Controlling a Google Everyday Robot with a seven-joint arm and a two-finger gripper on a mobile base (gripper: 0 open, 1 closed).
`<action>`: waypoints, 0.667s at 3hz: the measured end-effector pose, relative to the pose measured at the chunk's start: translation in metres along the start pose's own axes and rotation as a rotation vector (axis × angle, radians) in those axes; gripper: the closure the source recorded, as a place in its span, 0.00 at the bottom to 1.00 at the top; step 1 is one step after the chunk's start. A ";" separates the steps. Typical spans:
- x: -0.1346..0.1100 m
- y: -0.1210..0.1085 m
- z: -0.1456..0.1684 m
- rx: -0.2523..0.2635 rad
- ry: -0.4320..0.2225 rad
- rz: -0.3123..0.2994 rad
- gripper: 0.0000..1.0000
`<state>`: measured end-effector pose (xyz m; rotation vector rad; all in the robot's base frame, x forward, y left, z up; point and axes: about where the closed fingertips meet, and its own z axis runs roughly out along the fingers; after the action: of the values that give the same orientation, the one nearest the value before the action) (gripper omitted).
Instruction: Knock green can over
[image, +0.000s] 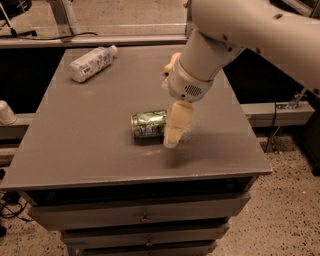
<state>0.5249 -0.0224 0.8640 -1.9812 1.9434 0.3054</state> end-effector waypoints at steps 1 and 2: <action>0.008 -0.009 -0.033 0.038 -0.150 0.053 0.00; 0.021 -0.008 -0.064 0.037 -0.296 0.082 0.00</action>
Offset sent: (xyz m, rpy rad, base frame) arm -0.0024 -0.0814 0.0841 0.5108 0.0232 -0.0698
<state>0.5281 -0.0666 0.9152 -1.7241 1.8271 0.5465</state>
